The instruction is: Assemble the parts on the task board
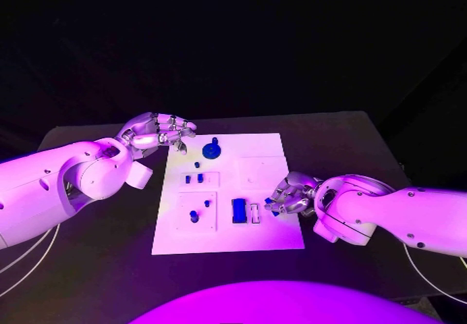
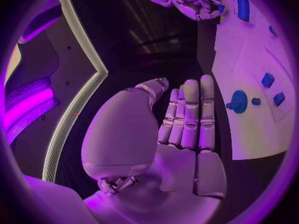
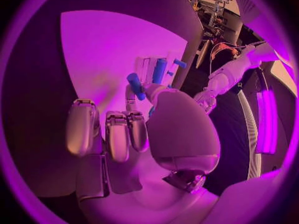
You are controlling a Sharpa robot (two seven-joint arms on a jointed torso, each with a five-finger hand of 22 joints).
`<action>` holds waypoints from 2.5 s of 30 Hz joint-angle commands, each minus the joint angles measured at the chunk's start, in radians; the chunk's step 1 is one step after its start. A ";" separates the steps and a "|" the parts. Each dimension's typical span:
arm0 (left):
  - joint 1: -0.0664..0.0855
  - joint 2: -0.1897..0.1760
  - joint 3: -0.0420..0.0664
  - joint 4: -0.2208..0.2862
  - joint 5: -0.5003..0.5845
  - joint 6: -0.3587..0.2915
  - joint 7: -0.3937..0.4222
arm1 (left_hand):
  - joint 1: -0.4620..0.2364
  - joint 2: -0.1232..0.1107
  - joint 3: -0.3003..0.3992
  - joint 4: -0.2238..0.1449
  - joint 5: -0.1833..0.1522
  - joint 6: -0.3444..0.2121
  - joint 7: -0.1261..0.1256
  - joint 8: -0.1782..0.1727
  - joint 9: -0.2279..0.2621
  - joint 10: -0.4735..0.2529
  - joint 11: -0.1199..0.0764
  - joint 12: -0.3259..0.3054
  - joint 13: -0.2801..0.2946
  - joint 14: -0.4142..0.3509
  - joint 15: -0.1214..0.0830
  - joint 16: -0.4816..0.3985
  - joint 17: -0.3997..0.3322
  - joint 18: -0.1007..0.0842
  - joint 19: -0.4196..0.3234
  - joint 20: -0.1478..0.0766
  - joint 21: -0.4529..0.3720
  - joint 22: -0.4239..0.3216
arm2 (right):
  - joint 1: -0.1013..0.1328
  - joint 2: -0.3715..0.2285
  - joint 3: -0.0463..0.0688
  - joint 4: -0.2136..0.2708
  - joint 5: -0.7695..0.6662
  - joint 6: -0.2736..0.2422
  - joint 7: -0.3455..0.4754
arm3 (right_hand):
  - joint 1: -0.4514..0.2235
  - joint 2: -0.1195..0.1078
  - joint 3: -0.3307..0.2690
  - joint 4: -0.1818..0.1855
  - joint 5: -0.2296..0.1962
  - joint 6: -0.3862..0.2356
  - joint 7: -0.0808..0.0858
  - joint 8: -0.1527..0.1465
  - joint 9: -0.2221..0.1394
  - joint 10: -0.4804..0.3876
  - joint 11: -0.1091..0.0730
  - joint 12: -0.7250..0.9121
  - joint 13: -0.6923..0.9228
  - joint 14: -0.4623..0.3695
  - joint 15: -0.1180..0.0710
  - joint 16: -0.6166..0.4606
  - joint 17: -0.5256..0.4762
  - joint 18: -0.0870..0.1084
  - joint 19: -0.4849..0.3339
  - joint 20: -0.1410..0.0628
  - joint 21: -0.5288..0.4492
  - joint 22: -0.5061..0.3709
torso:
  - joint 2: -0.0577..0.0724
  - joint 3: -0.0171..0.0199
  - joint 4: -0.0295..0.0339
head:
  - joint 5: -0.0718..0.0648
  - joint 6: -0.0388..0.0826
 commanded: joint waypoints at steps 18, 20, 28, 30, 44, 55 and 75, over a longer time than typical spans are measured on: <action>0.000 0.001 0.001 0.001 0.016 0.003 0.012 | 0.003 0.010 0.001 0.004 0.005 -0.006 0.001 0.006 0.001 -0.007 -0.003 0.006 0.002 -0.003 -0.001 0.002 0.002 0.015 0.007 -0.003 -0.004 -0.001 | -0.017 0.090 0.001 -0.045 0.020 0.049 0.003 | -0.105 -0.014 0.041 -0.019 -0.009 0.015 -0.012 0.109 0.055 0.074 0.002 -0.003 0.220 0.101 -0.002 -0.001 0.230 -0.004 0.027 -0.007 -0.019 0.180 | 0.000 0.0016 -0.0002 | 0.006 -0.010; 0.000 0.001 0.001 0.001 0.017 0.004 0.011 | 0.003 0.010 0.001 0.004 0.005 -0.006 0.001 0.006 0.001 -0.007 -0.003 0.006 0.002 -0.003 -0.001 0.002 0.002 0.015 0.007 -0.003 -0.004 -0.001 | -0.019 0.093 0.001 -0.046 0.020 0.054 0.001 | -0.129 -0.022 0.026 -0.015 -0.012 0.018 -0.011 0.112 0.055 0.074 0.003 -0.003 0.220 0.101 -0.001 -0.001 0.231 -0.004 0.027 -0.007 -0.020 0.180 | 0.000 0.0018 -0.0002 | 0.005 -0.010; 0.000 0.000 0.001 0.001 0.018 0.012 0.004 | 0.003 0.010 0.000 0.005 0.005 -0.006 0.001 0.005 0.001 -0.008 -0.003 0.006 0.002 -0.003 -0.001 0.002 0.002 0.015 0.008 -0.003 -0.004 -0.002 | -0.021 0.098 0.001 -0.051 0.000 0.071 -0.014 | -0.154 -0.030 0.006 -0.012 -0.013 0.018 -0.012 0.114 0.055 0.073 0.003 -0.005 0.219 0.101 -0.002 -0.001 0.231 -0.004 0.027 -0.007 -0.021 0.181 | 0.000 0.0012 -0.0007 | 0.006 -0.010; 0.000 0.000 0.001 0.001 0.018 0.014 0.003 | 0.003 0.010 0.000 0.006 0.005 -0.007 0.001 0.005 0.001 -0.008 -0.002 0.006 0.002 -0.003 -0.001 0.002 0.002 0.015 0.008 -0.003 -0.005 -0.002 | -0.022 0.099 0.001 -0.051 -0.003 0.076 -0.018 | -0.158 -0.031 0.003 -0.011 -0.013 0.018 -0.011 0.114 0.055 0.073 0.003 -0.005 0.219 0.101 -0.002 -0.001 0.229 -0.004 0.027 -0.007 -0.021 0.181 | 0.000 0.0013 -0.0008 | 0.006 -0.010; 0.000 -0.002 0.001 0.002 0.018 0.014 -0.003 | 0.003 0.010 0.000 0.006 0.005 -0.007 0.001 0.005 0.001 -0.008 -0.002 0.006 0.002 -0.003 -0.001 0.002 0.002 0.015 0.008 -0.003 -0.005 -0.002 | -0.022 0.103 0.001 -0.057 -0.042 0.050 -0.032 | -0.165 -0.029 -0.003 -0.010 -0.011 0.019 -0.012 0.115 0.054 0.073 0.003 -0.006 0.219 0.101 -0.001 -0.001 0.229 -0.004 0.027 -0.007 -0.023 0.181 | -0.001 0.0006 -0.0002 | 0.006 -0.010; 0.000 -0.003 0.001 0.003 0.016 0.013 -0.004 | 0.003 0.011 0.000 0.008 0.004 -0.007 0.001 0.006 0.001 -0.009 -0.002 0.006 0.002 -0.003 -0.001 0.002 0.002 0.015 0.009 -0.003 -0.006 -0.003 | -0.022 0.110 0.002 -0.068 -0.053 0.046 -0.044 | -0.162 -0.022 0.000 -0.014 -0.010 0.020 -0.014 0.116 0.054 0.075 0.001 -0.002 0.222 0.101 -0.002 -0.001 0.230 -0.004 0.027 -0.007 -0.021 0.181 | 0.000 0.0003 -0.0006 | 0.007 -0.010; 0.000 -0.003 0.000 0.000 0.014 0.013 -0.005 | 0.004 0.011 0.000 0.008 0.004 -0.007 0.001 0.006 0.002 -0.009 -0.002 0.006 0.002 -0.004 -0.001 0.002 0.002 0.015 0.009 -0.003 -0.007 -0.003 | -0.026 0.133 0.002 -0.083 -0.046 0.054 -0.040 | -0.184 -0.019 -0.013 -0.005 -0.012 0.025 -0.014 0.121 0.055 0.076 0.001 0.001 0.224 0.101 -0.003 -0.001 0.229 -0.003 0.027 -0.008 -0.026 0.181 | 0.000 0.0003 -0.0003 | 0.008 -0.010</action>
